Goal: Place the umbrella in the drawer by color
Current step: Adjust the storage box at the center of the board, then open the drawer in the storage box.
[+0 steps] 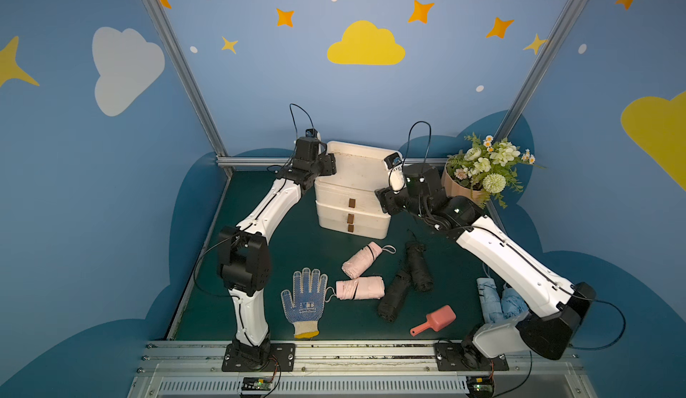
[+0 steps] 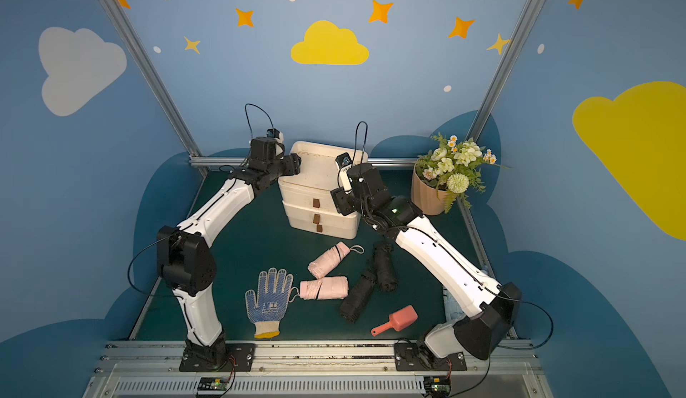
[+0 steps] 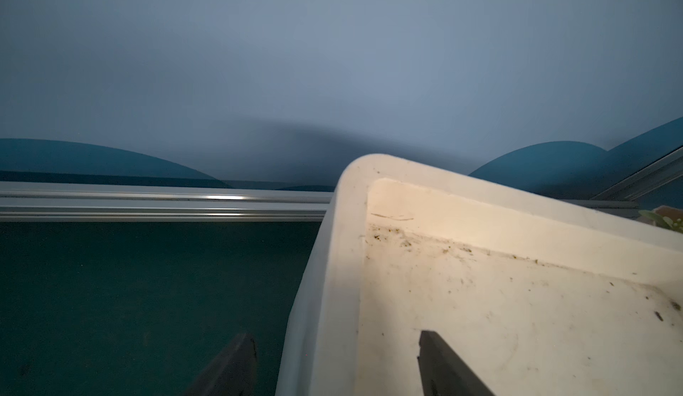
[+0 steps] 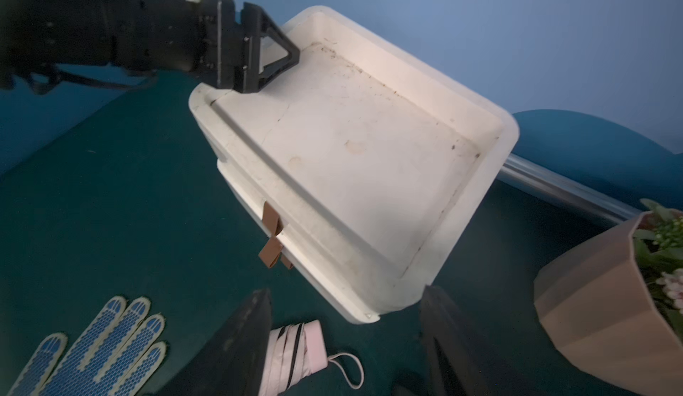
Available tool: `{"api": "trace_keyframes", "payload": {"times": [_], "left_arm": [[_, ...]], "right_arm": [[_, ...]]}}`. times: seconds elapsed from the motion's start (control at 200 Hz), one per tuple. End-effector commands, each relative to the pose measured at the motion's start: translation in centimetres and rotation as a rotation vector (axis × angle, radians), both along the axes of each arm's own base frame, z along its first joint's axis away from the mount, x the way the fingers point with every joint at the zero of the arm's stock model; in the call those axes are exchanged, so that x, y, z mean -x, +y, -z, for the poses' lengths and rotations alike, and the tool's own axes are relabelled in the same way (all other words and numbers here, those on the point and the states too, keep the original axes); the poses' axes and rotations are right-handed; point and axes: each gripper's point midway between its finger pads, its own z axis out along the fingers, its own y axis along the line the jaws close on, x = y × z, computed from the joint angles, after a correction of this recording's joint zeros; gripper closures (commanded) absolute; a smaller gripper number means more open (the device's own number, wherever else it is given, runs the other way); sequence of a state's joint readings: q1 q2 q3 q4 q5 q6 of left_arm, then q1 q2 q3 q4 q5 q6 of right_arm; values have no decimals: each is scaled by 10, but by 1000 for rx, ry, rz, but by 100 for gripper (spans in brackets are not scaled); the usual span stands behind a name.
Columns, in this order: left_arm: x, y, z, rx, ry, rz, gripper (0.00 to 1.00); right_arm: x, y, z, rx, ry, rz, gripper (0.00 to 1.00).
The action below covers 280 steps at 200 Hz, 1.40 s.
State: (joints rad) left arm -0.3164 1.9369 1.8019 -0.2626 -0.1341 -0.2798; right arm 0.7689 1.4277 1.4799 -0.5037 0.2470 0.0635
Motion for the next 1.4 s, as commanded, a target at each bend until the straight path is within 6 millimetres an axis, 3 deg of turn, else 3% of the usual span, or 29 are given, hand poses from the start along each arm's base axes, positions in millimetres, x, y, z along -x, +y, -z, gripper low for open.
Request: {"api": "trace_keyframes", "payload": {"times": [0.0,0.16,0.295,0.521,0.681,0.936,1.131,1.256,1.397], "left_arm": [[3,-7,-15,-128,-35,-37,34],[18,-3,-9,-217,-26,-167,49],[37,6,-6,-185,-2,-233,57],[72,25,7,-174,94,-340,71],[94,32,7,-128,123,-355,72],[120,37,4,-43,122,-342,74],[131,41,1,-4,100,-341,76],[128,47,4,-25,93,-368,79],[117,52,12,5,120,-388,82]], "right_arm": [[18,28,42,-117,121,-37,34],[23,57,94,-170,178,-115,36],[2,51,114,-138,168,-1,40],[-18,57,100,-164,43,13,42],[-38,56,96,-185,-43,58,45],[-49,58,91,-213,-76,85,55],[-64,57,95,-204,-85,127,73],[-71,63,93,-203,-89,119,100],[-71,68,88,-187,-92,89,100]]}}
